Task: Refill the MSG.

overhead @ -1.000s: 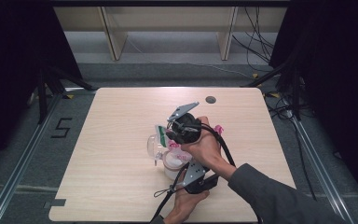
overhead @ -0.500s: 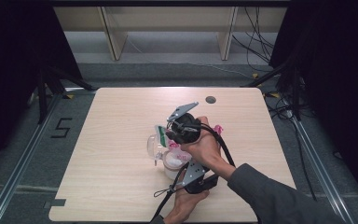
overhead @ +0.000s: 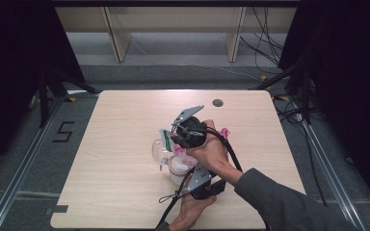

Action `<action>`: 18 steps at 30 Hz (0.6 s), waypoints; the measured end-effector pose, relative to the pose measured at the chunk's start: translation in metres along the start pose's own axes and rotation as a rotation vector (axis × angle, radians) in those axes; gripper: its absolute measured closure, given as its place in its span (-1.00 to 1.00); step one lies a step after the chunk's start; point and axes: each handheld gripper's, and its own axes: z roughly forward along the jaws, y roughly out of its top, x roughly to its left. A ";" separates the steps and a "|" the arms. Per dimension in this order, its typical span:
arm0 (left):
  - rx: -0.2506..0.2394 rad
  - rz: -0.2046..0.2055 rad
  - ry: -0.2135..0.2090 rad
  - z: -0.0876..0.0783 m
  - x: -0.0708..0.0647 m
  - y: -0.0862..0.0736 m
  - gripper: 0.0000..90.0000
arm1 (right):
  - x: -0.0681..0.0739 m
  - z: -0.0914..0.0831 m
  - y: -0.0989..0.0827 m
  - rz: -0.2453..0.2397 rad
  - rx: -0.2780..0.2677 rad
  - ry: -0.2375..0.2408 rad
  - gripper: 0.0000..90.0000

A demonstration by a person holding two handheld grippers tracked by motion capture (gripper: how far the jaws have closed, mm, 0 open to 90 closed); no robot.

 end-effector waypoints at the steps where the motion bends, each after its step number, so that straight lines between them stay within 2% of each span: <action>1: 0.001 0.000 0.001 0.000 0.000 0.000 0.63 | 0.000 0.000 0.000 -0.002 0.000 0.001 1.00; 4: -0.009 -0.022 -0.011 -0.001 -0.003 0.003 0.63 | 0.000 0.002 0.001 -0.009 0.010 0.000 1.00; 5: 0.018 0.084 0.034 -0.006 0.003 0.007 0.63 | 0.000 0.002 0.001 -0.010 0.011 -0.004 1.00; 6: 0.013 0.043 0.048 -0.006 0.000 0.006 0.63 | 0.000 0.002 0.001 -0.001 0.013 -0.008 1.00; 7: 0.017 0.059 0.052 -0.005 0.002 0.005 0.63 | 0.002 0.001 0.001 0.034 0.027 -0.013 1.00; 9: 0.018 0.062 0.059 -0.005 0.003 0.004 0.63 | 0.001 0.001 0.002 0.033 0.028 -0.006 1.00; 10: 0.011 0.057 0.056 -0.004 0.003 0.004 0.63 | 0.000 0.003 0.001 0.007 0.015 -0.012 1.00; 11: -0.004 0.050 0.049 -0.003 0.003 0.003 0.63 | 0.000 0.004 0.001 0.011 0.017 -0.020 1.00; 12: 0.000 0.055 0.051 -0.003 0.003 0.004 0.63 | 0.000 0.004 0.001 0.005 0.008 -0.016 1.00; 13: -0.002 0.056 0.048 -0.003 0.003 0.004 0.63 | 0.000 0.003 0.002 0.012 0.023 -0.009 1.00; 14: 0.028 0.061 0.062 -0.006 0.002 0.005 0.63 | 0.000 0.003 0.002 0.009 0.019 -0.006 1.00; 17: 0.020 0.053 0.055 -0.005 0.002 0.005 0.63 | 0.000 0.003 0.002 0.020 0.021 -0.005 1.00; 18: 0.025 0.062 0.058 -0.005 0.003 0.005 0.63 | 0.000 0.004 0.002 0.014 0.020 -0.006 1.00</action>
